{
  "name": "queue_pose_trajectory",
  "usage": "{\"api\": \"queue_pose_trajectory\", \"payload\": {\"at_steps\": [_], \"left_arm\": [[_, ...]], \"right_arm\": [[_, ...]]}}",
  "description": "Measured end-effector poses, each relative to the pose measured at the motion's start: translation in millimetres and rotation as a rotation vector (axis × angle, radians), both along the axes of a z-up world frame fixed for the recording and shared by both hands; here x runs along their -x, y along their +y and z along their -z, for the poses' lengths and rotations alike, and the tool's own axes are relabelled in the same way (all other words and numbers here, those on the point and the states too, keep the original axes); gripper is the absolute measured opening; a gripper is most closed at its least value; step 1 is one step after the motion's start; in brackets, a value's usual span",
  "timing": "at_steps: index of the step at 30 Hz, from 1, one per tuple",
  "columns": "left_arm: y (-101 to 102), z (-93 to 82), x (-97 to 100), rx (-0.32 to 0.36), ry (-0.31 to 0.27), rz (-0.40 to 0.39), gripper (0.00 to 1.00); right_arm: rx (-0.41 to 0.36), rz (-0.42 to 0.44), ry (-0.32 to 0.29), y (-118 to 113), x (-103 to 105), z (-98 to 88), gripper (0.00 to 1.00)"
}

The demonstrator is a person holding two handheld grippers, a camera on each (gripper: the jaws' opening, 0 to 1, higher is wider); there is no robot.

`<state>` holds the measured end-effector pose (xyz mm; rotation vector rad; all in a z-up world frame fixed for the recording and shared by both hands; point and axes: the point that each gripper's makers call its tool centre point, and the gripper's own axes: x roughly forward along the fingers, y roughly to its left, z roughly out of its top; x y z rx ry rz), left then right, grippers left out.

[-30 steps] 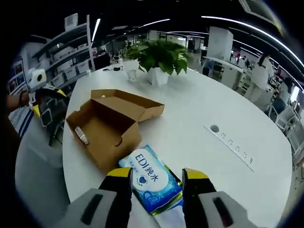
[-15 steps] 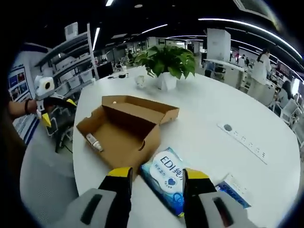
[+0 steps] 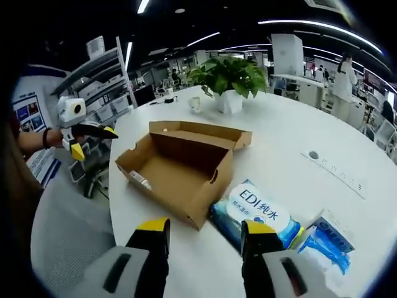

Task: Operate the shoe box by opening the lid, removing the specified soft item, and placing it in the target area until the item is outside and the box remains undamaged.

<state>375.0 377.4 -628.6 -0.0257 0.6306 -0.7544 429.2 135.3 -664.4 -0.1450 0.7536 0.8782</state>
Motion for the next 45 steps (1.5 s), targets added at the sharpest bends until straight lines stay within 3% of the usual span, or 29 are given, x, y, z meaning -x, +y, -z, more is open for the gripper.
{"api": "queue_pose_trajectory", "payload": {"at_steps": [7,23,30,38,45], "left_arm": [[1,4.5,-5.2,0.012,0.02,-0.01,0.73],[9,24.9,-14.5,-0.043,0.062,-0.002,0.73],[19,33.3,-23.2,-0.153,0.066,0.01,0.72],[22,32.4,-36.5,-0.189,0.062,0.028,0.72],[24,36.6,-49.1,-0.262,0.055,0.052,0.71]], "right_arm": [[-0.012,-0.006,0.004,1,3,4.6,0.44],[-0.045,0.016,-0.016,3,21,2.2,0.45],[-0.035,0.015,-0.023,1,28,3.9,0.45],[-0.042,0.02,-0.02,1,34,4.7,0.44],[-0.043,0.022,-0.015,1,37,6.6,0.45]]}}
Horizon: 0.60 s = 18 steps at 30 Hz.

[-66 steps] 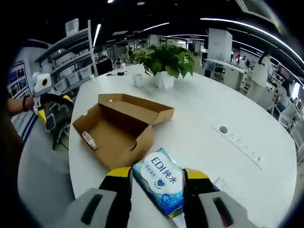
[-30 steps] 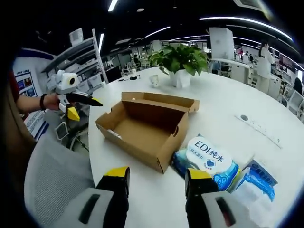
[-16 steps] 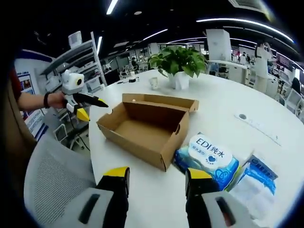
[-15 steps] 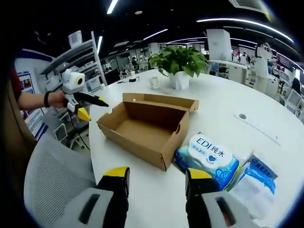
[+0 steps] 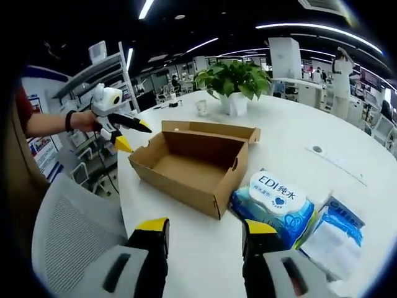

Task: Operate the shoe box by opening the lid, removing the specified soft item, and placing it in the target area until the item is outside and the box remains undamaged.

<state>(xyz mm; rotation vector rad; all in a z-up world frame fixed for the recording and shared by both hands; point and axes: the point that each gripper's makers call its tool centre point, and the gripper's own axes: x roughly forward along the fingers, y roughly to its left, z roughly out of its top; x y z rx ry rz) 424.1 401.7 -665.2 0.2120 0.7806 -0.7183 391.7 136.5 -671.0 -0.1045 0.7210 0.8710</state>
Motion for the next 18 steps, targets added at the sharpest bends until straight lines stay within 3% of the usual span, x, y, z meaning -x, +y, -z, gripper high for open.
{"api": "queue_pose_trajectory", "payload": {"at_steps": [18], "left_arm": [[6,39.9,-12.1,-0.165,0.064,0.087,0.68]], "right_arm": [[0.001,0.019,0.009,-6,8,2.1,0.45]]}}
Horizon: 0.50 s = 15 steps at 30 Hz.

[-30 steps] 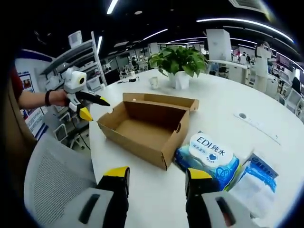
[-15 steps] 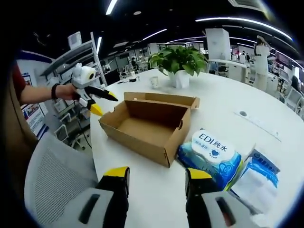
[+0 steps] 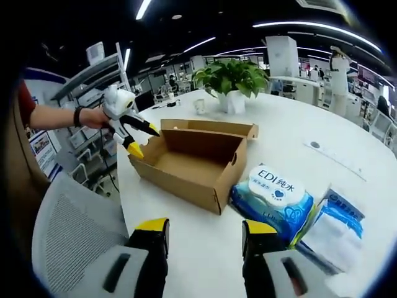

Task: Operate the shoe box by opening the lid, removing the specified soft item, and placing it in the target area until the item is outside and the box remains undamaged.

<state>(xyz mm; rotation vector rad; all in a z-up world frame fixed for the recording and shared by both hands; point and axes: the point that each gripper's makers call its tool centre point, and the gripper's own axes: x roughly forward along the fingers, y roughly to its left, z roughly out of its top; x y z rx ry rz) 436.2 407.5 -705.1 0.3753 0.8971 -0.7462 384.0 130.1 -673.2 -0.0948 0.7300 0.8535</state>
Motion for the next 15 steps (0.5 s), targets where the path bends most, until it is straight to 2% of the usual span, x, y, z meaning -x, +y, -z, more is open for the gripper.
{"api": "queue_pose_trajectory", "payload": {"at_steps": [6,15], "left_arm": [[-4,15.2,-1.6,-0.052,0.019,0.063,0.69],[-13,27.4,-2.8,-0.085,0.039,0.147,0.69]], "right_arm": [[0.003,0.012,0.004,-4,0,1.2,0.44],[0.006,0.029,0.015,-10,1,3.1,0.44]]}}
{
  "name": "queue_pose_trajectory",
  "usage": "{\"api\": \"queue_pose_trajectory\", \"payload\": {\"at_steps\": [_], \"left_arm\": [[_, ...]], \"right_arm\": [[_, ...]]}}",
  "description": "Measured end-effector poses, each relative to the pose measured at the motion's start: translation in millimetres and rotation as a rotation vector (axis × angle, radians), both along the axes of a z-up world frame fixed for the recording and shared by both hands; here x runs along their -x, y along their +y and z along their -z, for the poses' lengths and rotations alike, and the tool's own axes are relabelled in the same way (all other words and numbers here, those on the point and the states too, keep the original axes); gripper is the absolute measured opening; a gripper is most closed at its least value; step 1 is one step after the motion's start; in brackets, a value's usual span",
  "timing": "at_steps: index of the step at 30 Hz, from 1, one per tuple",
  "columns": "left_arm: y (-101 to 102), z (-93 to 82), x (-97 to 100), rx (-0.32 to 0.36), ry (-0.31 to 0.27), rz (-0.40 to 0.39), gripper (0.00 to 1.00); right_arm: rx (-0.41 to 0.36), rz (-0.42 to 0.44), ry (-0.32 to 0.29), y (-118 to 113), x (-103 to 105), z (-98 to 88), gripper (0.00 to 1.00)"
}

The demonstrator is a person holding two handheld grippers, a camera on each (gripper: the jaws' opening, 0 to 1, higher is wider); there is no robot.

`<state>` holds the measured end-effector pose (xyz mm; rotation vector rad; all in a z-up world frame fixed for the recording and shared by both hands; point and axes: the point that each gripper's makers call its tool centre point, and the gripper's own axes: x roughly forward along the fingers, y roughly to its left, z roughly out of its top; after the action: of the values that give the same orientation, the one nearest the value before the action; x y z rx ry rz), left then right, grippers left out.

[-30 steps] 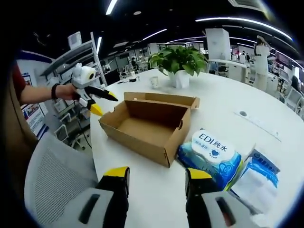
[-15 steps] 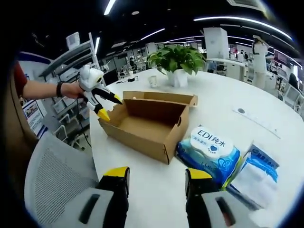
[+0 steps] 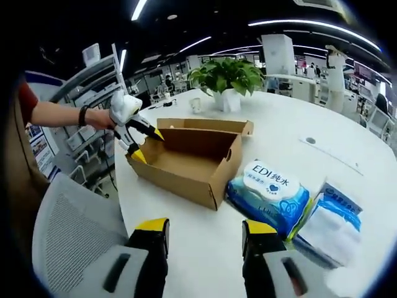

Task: Operate the shoe box by opening the lid, removing the specified soft item, and placing it in the target area until the item is outside and the box remains undamaged.

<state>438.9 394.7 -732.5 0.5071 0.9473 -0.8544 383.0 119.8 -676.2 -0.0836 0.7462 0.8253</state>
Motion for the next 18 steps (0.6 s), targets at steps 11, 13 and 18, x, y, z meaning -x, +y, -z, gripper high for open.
{"api": "queue_pose_trajectory", "payload": {"at_steps": [11,13,18], "left_arm": [[2,19.6,3.3,-0.058,0.023,0.087,0.67],[3,21.9,4.2,-0.064,0.028,0.098,0.68],[1,22.2,3.2,-0.044,0.043,0.1,0.69]], "right_arm": [[0.003,0.012,0.016,-1,5,5.6,0.44],[0.004,0.016,0.018,-3,6,6.6,0.44],[0.008,0.025,0.026,-5,7,8.5,0.44]]}}
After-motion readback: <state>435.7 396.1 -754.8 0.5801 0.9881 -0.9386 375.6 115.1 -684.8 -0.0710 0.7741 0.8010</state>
